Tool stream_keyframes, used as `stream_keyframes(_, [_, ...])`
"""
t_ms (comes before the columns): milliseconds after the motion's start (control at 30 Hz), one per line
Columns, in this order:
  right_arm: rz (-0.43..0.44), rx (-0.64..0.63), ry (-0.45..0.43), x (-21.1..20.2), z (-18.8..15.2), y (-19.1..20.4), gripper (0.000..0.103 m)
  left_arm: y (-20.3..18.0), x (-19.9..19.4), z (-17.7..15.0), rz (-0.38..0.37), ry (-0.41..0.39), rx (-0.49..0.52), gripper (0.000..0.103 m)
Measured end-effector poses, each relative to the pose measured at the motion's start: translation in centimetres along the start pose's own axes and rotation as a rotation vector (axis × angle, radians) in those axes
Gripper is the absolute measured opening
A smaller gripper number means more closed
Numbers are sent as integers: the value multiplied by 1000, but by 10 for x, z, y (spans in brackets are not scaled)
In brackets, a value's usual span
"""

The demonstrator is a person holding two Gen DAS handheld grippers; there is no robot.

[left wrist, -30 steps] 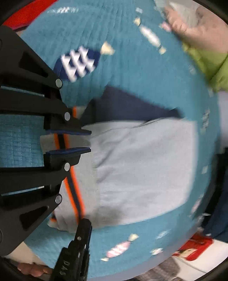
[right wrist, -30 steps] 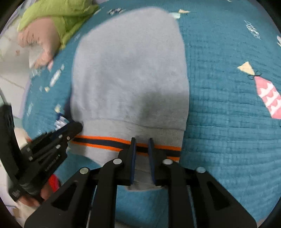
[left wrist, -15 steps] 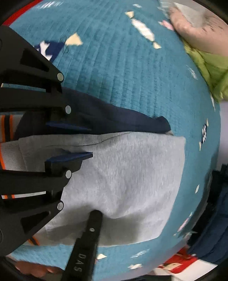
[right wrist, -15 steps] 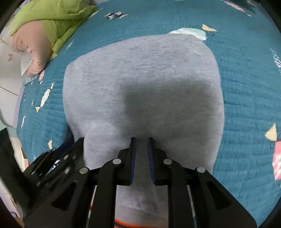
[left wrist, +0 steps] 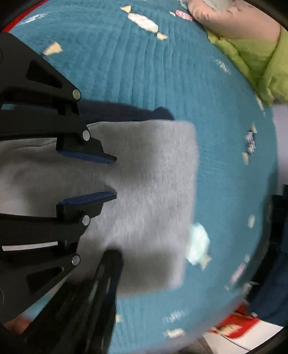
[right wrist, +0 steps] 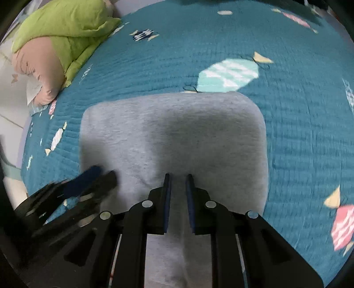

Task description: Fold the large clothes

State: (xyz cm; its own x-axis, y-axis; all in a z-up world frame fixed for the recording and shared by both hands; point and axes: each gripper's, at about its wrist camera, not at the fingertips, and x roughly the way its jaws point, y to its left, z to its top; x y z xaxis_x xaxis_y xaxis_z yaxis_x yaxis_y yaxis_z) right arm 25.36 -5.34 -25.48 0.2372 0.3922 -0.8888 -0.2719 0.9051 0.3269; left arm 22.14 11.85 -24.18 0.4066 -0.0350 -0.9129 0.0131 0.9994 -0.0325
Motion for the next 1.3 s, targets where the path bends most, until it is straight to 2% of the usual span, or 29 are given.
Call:
stream_keyframes(67, [16,14,5,-6,1,-2,14,-2,-1,2,6,-1,32,30])
stream_keyframes(133, [48,56,2,-15,4,-9,16,3,-9,7,-6,10,21,30])
stream_keyframes(200, [25,40,-58,-31,13,-6,16,10,-18,11,34,-3,4,31])
stream_keyframes(267, [6,30,-102,-40,25,-3,16,17,-27,17,20,-28,-14,31])
stream_keyframes(400, [-9,59,-33,-14,47,-17,14,24,-24,40,16,-58,-40,31])
stream_keyframes(467, [-12,56,-6,7,51,-26,14,27,-7,49,-4,-28,-51,31])
stream_keyframes(500, [-7,46,-9,6,54,-27,13,30,16,53,-13,34,-67,31])
stream_keyframes(533, [-4,42,-1,4,55,-26,14,32,26,53,-22,57,-77,32])
stream_keyframes(600, [2,41,24,-3,60,-26,14,28,24,55,0,51,-42,32])
stream_keyframes(667, [32,29,10,-17,65,-22,17,23,12,61,16,52,-11,33])
stream_keyframes(733, [71,-4,-13,-25,71,-12,25,24,-7,72,-28,11,-33,33])
stream_keyframes(800, [93,-11,-14,-19,78,-4,25,23,-13,84,-83,-9,-55,33])
stream_keyframes(833, [87,-15,-7,-11,80,-2,25,21,-10,89,-96,-6,-59,33])
stream_keyframes(867, [55,-11,12,3,81,-3,20,20,-2,93,-84,8,-63,31])
stream_keyframes(900, [34,9,43,18,83,-6,20,19,20,95,-46,61,-62,30])
stream_keyframes(933, [40,40,70,34,83,-13,18,19,39,92,-45,106,-62,30])
stream_keyframes(967, [54,49,53,37,83,-18,18,19,52,87,-46,101,-50,30])
stream_keyframes(1000, [59,46,51,34,83,-17,17,16,50,85,-37,72,-20,30])
stream_keyframes(1067, [64,61,41,20,81,-16,17,10,34,85,-9,67,14,30])
stream_keyframes(1133, [17,38,-9,-6,73,-14,18,12,14,86,23,49,6,30])
stream_keyframes(1167, [-1,21,-43,-20,68,-13,19,13,3,85,37,21,4,30])
stream_keyframes(1200, [-58,11,-67,-34,60,-14,19,16,-13,80,37,-20,3,30])
stream_keyframes(1267, [-140,29,-31,-34,49,-22,22,25,-22,73,22,-24,-12,30])
stream_keyframes(1300, [-140,59,8,-22,44,-33,22,34,-13,69,36,1,-43,30])
